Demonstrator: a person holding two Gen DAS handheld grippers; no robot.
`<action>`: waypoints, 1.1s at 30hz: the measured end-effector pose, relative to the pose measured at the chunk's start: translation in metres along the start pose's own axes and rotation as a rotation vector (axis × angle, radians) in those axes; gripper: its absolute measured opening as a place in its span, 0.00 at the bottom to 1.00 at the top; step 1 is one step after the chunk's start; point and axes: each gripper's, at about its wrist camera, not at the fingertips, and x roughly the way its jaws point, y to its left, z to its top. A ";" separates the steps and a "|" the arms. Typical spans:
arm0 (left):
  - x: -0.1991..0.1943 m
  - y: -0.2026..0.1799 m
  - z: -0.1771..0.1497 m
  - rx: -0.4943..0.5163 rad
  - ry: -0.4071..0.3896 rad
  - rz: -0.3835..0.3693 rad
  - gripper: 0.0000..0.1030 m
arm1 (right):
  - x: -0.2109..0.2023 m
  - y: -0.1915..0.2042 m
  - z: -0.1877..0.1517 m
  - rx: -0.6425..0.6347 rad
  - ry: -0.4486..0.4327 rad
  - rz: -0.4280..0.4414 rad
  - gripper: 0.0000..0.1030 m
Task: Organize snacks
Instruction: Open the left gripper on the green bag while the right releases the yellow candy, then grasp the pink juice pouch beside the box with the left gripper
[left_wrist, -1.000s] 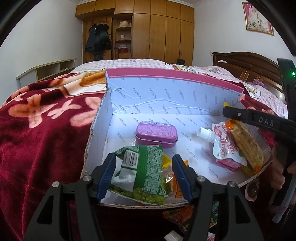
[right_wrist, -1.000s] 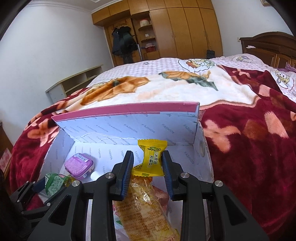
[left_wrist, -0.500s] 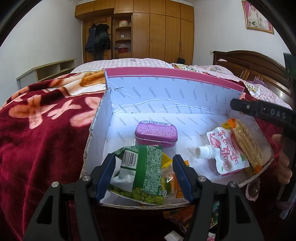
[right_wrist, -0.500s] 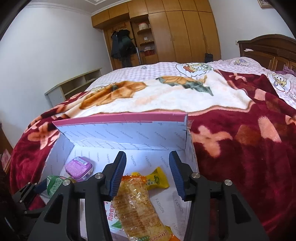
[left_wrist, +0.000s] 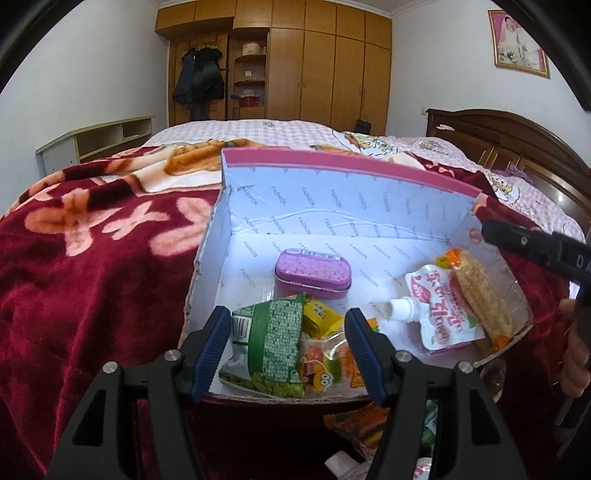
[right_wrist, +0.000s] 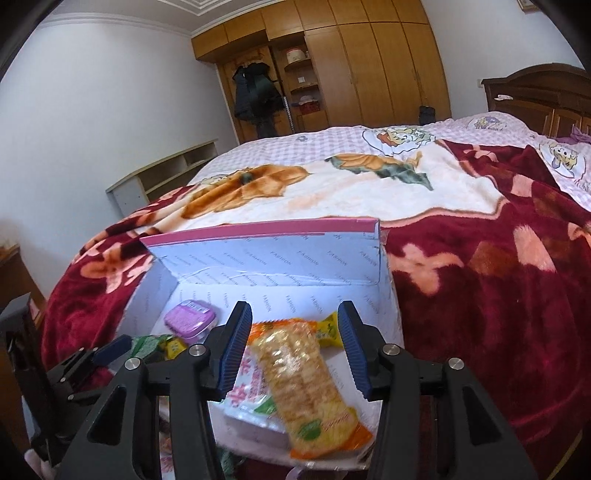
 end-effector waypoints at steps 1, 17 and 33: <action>-0.002 -0.001 0.000 0.003 0.000 -0.004 0.66 | -0.002 0.001 -0.001 0.001 0.000 0.005 0.48; -0.045 -0.005 -0.008 -0.039 0.031 -0.080 0.66 | -0.038 0.020 -0.030 -0.006 0.008 0.044 0.49; -0.081 -0.016 -0.040 -0.064 0.086 -0.158 0.66 | -0.064 0.015 -0.068 0.041 0.050 0.003 0.49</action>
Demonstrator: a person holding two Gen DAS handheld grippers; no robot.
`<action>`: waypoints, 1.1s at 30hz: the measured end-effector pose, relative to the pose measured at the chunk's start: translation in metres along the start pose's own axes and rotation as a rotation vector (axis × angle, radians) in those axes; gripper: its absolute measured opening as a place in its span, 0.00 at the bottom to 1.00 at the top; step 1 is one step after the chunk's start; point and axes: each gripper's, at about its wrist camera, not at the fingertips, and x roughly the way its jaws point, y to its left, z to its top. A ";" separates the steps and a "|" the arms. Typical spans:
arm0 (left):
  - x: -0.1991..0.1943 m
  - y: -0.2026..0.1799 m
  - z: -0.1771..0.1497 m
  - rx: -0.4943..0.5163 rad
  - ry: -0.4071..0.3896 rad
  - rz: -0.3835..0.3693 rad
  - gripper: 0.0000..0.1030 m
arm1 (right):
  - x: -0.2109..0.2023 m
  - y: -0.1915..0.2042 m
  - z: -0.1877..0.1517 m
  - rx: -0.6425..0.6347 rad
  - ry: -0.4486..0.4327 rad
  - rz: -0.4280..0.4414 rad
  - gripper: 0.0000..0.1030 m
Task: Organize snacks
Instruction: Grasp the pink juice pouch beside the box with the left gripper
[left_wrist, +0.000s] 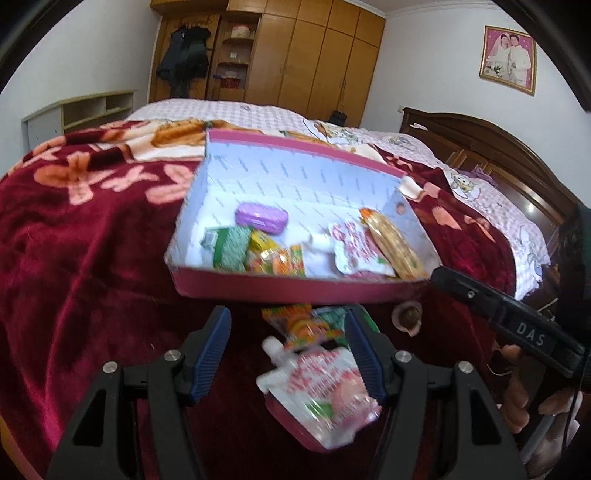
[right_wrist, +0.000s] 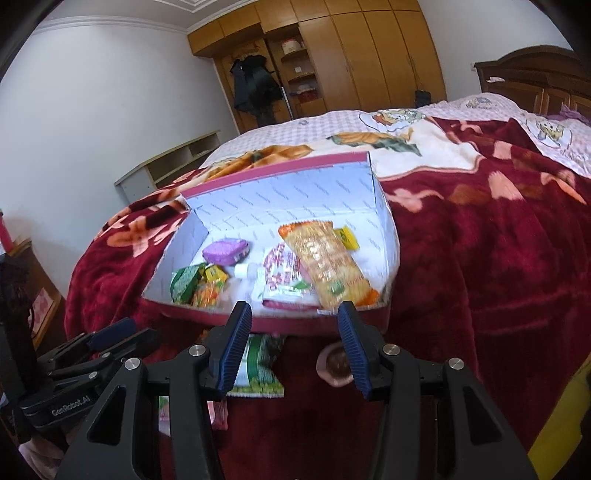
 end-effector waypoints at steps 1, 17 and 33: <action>0.000 -0.002 -0.002 0.001 0.012 -0.008 0.66 | -0.001 -0.001 -0.003 -0.001 0.005 -0.001 0.49; 0.021 -0.032 -0.037 0.070 0.079 0.032 0.81 | -0.004 -0.015 -0.031 0.042 0.052 0.014 0.49; 0.014 -0.030 -0.047 0.017 -0.035 0.153 0.81 | 0.016 -0.027 -0.030 0.041 0.052 -0.034 0.49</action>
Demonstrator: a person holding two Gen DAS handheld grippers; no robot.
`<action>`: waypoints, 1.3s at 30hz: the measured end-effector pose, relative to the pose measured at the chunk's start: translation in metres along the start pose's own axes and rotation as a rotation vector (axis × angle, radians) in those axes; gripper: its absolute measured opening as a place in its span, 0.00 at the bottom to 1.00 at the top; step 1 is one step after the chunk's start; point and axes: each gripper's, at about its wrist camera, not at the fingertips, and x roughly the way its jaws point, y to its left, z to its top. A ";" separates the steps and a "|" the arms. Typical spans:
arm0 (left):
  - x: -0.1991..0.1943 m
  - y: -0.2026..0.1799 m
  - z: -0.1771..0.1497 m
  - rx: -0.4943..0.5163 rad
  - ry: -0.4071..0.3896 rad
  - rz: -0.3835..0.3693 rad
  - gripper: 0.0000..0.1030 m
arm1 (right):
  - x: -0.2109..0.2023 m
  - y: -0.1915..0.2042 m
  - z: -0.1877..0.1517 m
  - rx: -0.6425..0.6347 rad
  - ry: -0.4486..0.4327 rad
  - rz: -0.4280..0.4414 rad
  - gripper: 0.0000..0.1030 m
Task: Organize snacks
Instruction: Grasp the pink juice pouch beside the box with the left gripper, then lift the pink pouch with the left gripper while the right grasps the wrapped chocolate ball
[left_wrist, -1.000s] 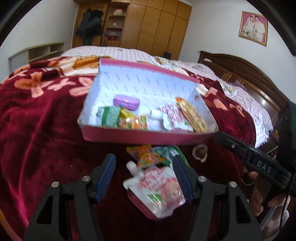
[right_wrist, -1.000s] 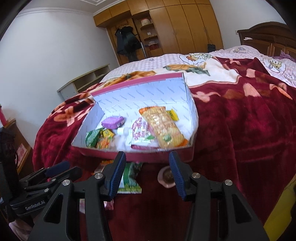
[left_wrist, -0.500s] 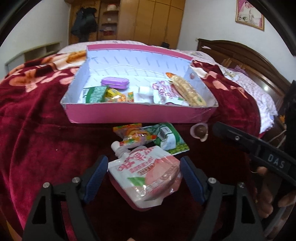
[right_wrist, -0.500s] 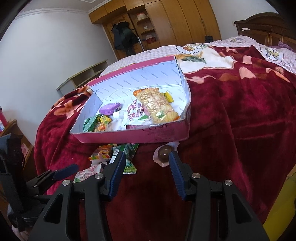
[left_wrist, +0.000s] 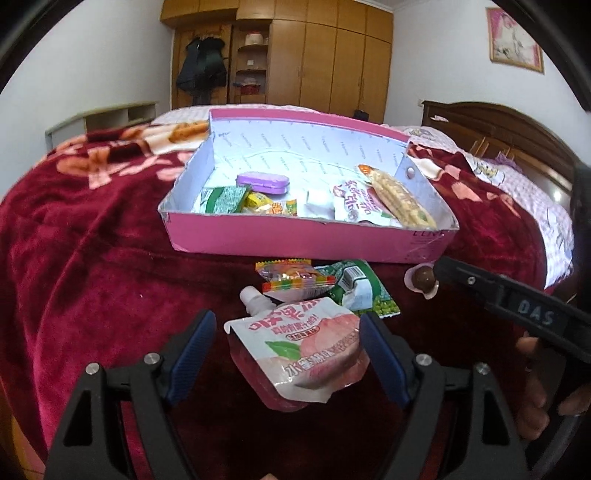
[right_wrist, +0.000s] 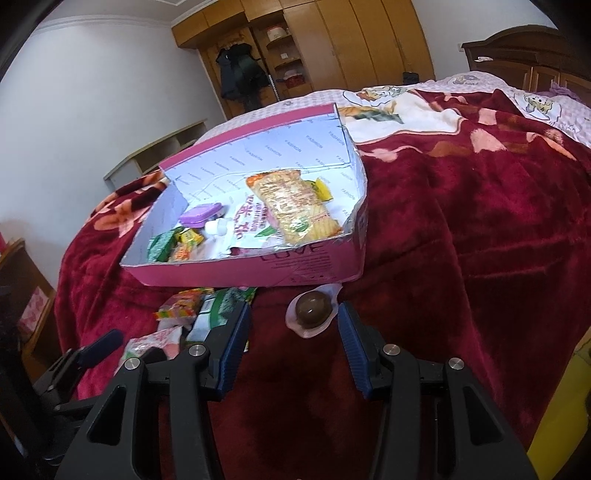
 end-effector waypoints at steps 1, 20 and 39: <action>0.003 0.002 -0.001 -0.013 0.013 -0.011 0.81 | 0.005 -0.001 0.000 0.001 0.005 -0.010 0.49; 0.030 -0.002 -0.007 -0.037 0.068 -0.051 0.82 | 0.032 0.003 -0.007 -0.024 0.004 -0.070 0.52; 0.012 0.034 0.004 -0.077 0.013 -0.036 0.62 | 0.033 0.005 -0.011 -0.029 -0.007 -0.084 0.53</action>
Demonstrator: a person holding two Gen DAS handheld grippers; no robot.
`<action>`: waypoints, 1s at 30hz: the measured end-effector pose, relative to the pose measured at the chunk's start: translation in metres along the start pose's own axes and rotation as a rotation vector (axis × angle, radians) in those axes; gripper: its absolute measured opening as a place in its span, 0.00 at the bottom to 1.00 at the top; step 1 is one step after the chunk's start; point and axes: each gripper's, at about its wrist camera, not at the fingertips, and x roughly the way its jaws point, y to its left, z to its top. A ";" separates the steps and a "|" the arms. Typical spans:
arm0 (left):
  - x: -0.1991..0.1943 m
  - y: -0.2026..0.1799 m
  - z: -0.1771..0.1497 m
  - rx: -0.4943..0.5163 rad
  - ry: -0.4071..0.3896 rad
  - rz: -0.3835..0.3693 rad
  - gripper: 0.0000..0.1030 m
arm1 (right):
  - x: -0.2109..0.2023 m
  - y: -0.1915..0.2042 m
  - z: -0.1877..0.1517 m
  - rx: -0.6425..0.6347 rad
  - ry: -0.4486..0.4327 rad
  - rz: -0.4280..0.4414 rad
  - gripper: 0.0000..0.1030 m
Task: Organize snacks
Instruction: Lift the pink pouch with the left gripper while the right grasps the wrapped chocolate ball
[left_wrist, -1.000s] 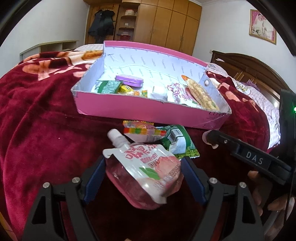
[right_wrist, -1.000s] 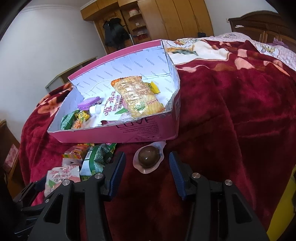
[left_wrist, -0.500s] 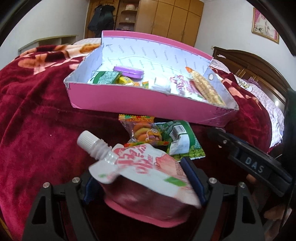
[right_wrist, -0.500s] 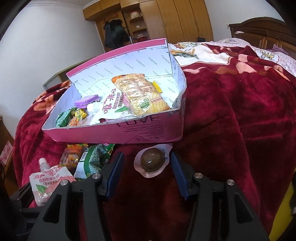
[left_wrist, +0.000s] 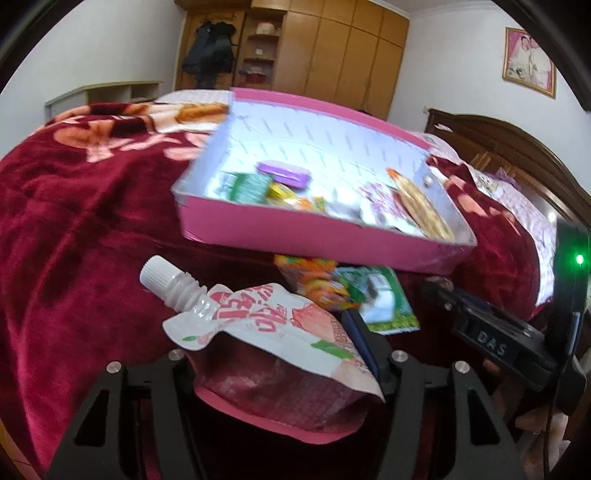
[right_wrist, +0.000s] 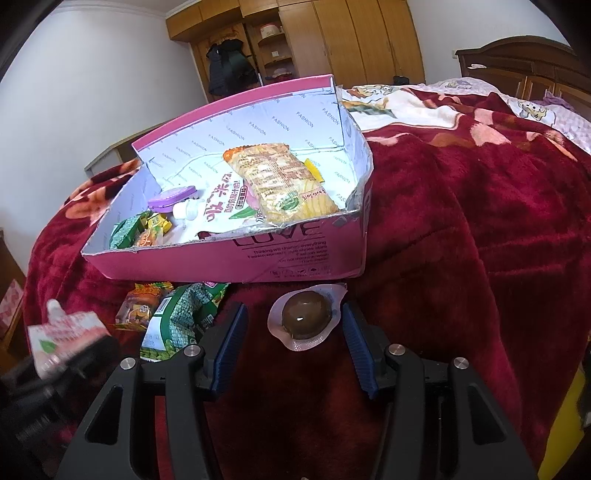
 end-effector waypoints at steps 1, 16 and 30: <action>-0.001 0.005 0.001 -0.009 -0.011 0.009 0.62 | 0.000 0.001 0.000 -0.001 -0.002 -0.003 0.53; 0.014 0.042 -0.007 -0.078 0.001 0.038 0.61 | -0.001 0.024 -0.011 -0.100 -0.036 -0.030 0.41; 0.018 0.046 -0.004 -0.088 0.037 0.010 0.61 | 0.005 0.031 -0.021 -0.105 0.008 -0.020 0.42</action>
